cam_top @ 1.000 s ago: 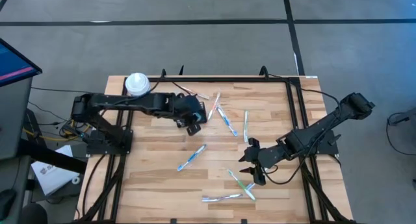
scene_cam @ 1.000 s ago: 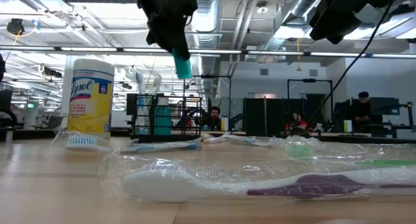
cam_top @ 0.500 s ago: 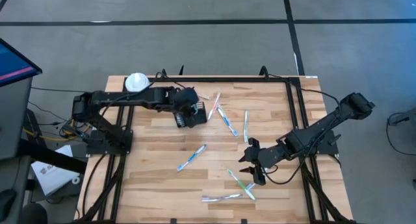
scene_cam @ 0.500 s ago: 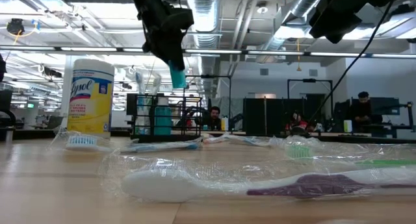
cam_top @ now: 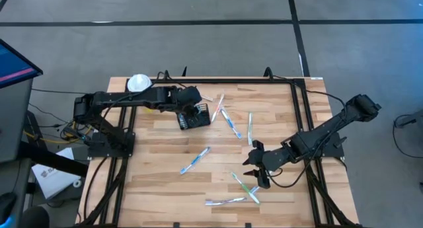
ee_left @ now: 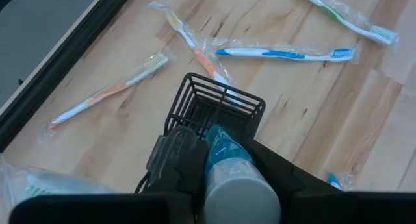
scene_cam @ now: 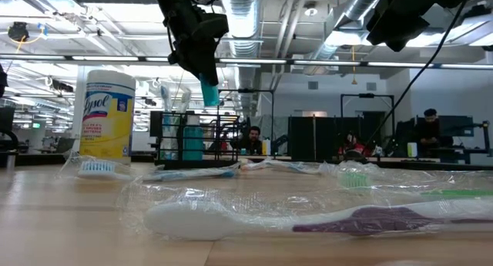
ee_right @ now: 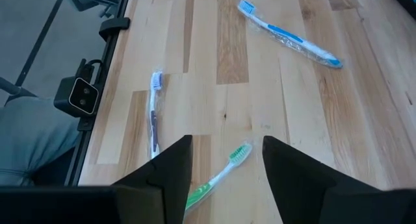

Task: Pick & Place toothbrushing station
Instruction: Put the mouthwash bottle into the mesh organizer

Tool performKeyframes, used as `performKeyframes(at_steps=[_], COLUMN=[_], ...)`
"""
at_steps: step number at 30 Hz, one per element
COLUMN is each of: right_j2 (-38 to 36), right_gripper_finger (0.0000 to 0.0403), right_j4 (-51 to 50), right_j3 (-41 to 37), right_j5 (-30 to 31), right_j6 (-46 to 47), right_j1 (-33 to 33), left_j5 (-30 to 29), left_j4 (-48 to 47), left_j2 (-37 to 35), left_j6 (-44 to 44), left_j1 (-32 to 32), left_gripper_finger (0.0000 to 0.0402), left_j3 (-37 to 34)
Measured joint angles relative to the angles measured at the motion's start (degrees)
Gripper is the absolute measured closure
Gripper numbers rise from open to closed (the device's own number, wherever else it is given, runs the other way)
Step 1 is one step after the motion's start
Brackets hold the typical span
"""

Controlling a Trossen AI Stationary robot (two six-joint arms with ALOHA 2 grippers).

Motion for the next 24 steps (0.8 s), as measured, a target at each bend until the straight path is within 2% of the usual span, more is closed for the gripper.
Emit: performKeyframes(at_steps=[24], right_j2=[0.0], right_gripper_finger=[0.023], right_j4=[0.0], right_j3=[0.0], right_j5=[0.0], right_j6=[0.0], right_j1=[0.0], left_j5=[0.9], left_j4=[0.1], left_j2=[3.4], left_j6=[0.1], left_j1=[0.4], left_gripper_finger=[0.0322], left_j3=[0.0])
